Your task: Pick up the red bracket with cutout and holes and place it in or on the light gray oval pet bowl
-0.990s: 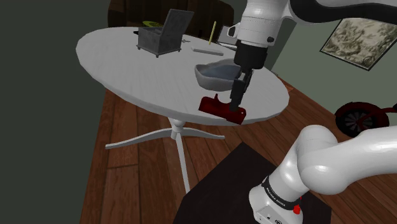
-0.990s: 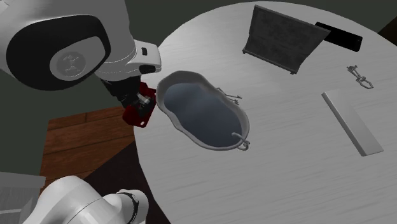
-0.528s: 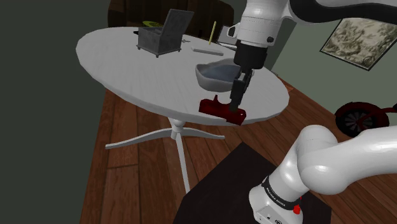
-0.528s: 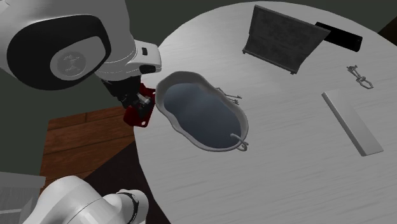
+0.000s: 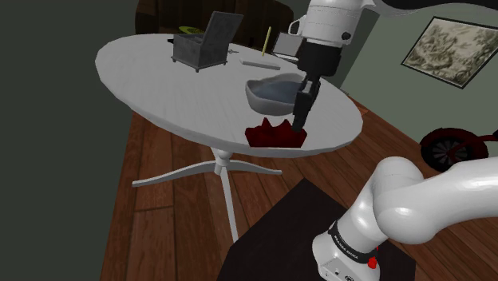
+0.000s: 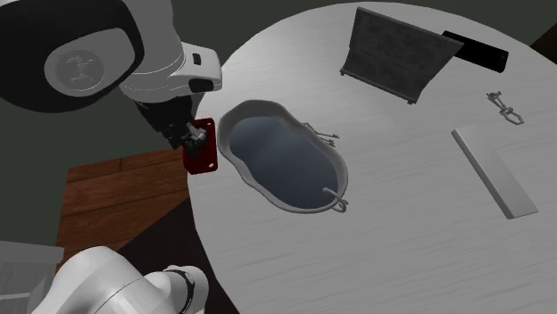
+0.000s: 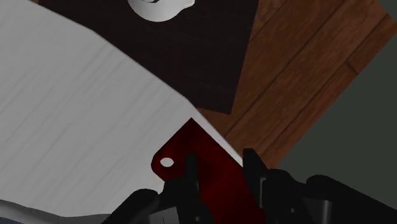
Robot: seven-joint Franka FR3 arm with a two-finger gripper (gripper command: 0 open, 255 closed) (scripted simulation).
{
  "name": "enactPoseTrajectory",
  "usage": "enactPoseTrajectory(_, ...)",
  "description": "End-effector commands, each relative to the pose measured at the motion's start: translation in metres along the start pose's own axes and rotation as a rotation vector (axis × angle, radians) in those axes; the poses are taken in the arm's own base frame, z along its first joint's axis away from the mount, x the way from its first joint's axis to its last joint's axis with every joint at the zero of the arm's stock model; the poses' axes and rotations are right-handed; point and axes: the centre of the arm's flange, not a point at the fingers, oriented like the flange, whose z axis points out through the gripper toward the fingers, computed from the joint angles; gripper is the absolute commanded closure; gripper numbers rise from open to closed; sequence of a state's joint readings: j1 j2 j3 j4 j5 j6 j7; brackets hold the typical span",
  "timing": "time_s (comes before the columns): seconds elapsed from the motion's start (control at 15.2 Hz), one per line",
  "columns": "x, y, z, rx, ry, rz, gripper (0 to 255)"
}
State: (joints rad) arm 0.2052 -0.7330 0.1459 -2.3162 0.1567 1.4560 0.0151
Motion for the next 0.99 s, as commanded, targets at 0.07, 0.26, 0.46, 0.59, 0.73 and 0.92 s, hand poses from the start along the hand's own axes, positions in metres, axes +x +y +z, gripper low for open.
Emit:
enactPoseTrajectory(0.07,0.026,-0.005,-0.003,-0.001,-0.005,-0.289,0)
enactPoseTrajectory(0.26,0.061,-0.025,-0.007,-0.003,-0.012,-0.723,0)
enactPoseTrajectory(0.46,0.066,-0.030,0.002,-0.003,-0.013,-0.800,0)
enactPoseTrajectory(0.59,0.066,-0.030,0.013,-0.003,-0.013,-0.800,0)
enactPoseTrajectory(0.73,0.066,-0.030,0.023,-0.003,-0.013,-0.800,0)
enactPoseTrajectory(0.92,0.065,-0.030,0.032,-0.003,-0.013,-0.800,0)
